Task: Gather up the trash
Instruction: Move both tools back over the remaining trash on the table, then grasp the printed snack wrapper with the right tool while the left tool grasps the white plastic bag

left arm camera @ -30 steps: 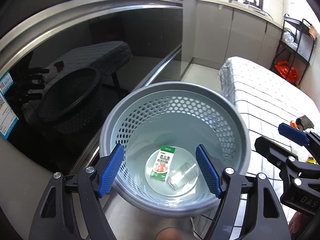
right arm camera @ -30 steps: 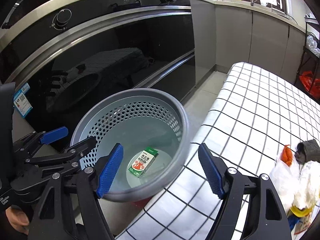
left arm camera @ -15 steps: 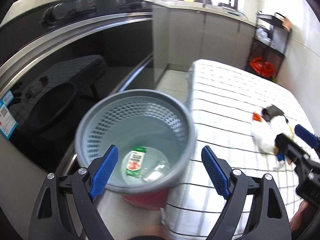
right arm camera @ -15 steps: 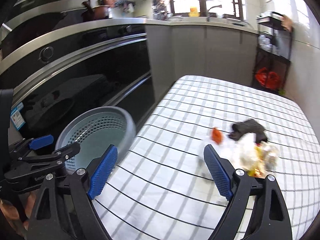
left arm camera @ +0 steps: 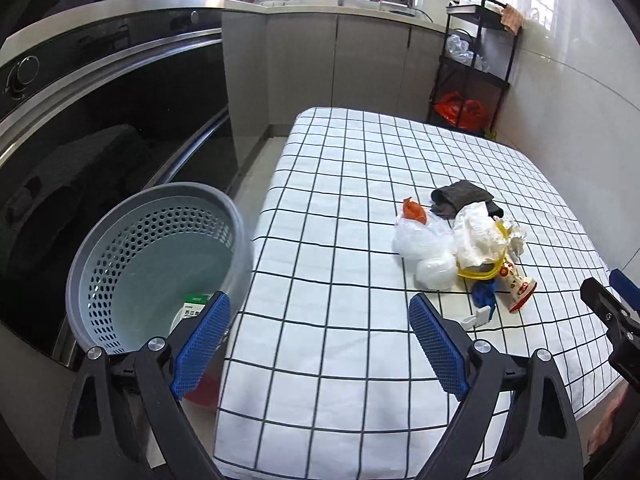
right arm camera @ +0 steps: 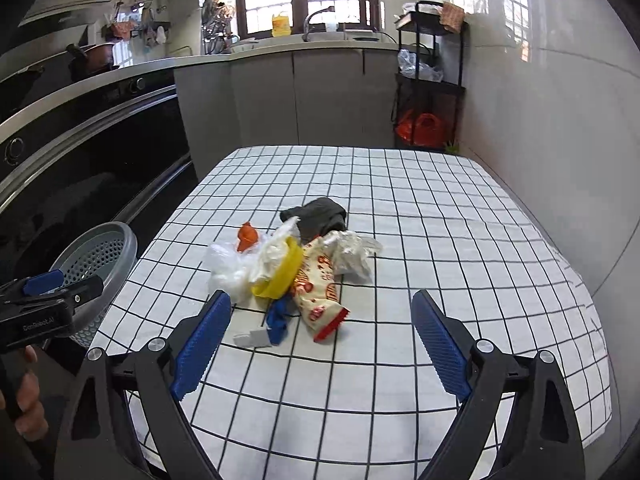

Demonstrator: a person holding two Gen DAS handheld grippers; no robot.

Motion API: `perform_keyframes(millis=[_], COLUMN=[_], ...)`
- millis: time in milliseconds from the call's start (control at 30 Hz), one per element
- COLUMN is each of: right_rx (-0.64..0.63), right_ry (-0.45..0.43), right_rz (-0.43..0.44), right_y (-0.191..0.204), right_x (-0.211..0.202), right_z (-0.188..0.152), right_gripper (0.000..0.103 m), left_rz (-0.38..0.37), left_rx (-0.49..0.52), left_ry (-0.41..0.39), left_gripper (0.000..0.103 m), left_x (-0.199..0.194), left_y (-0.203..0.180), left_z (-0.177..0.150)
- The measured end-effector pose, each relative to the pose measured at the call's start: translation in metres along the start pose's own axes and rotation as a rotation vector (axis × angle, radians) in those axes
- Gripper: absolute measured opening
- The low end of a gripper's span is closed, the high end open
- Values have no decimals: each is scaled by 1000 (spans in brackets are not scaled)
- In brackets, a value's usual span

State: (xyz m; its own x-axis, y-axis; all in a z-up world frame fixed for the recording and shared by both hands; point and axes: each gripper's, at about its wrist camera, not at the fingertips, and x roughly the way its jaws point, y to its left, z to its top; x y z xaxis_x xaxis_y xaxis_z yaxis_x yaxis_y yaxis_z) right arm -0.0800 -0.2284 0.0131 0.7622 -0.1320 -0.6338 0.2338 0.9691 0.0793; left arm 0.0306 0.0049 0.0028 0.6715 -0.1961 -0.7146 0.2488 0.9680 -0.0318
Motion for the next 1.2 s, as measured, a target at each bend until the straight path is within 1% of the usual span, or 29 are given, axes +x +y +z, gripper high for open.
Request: perform_keyframes(millis=[133,333,533,667,833,1067,1200], right_rx=[60,60,52,9,-8,-76,-101], right_ry=[44,95,99,105,156,188,215], right_rz=[24,33,66,43,58,21,24], right_y=[-30,-39,-37,-28,-29,-17,-10], right_x=[13,42,64,78,102,121,132], right_z=[-8,-13,-6,0,-4,-3,1], right_gripper=[87,87,87,87,87,87,87], left_rz=[-11,-9,13,16,24,19,18], left_rx=[17,27,39,29,30,22,21], left_ry=[13,38,51,61,67,89,95], left_gripper=[89,89,89,89,89,89,89], left_x=[11,34,54,64,74,85,87], left_y=[-20,-42,-47,-45,-44,-44,-45], left_z=[2,5,9,12,13,11,10])
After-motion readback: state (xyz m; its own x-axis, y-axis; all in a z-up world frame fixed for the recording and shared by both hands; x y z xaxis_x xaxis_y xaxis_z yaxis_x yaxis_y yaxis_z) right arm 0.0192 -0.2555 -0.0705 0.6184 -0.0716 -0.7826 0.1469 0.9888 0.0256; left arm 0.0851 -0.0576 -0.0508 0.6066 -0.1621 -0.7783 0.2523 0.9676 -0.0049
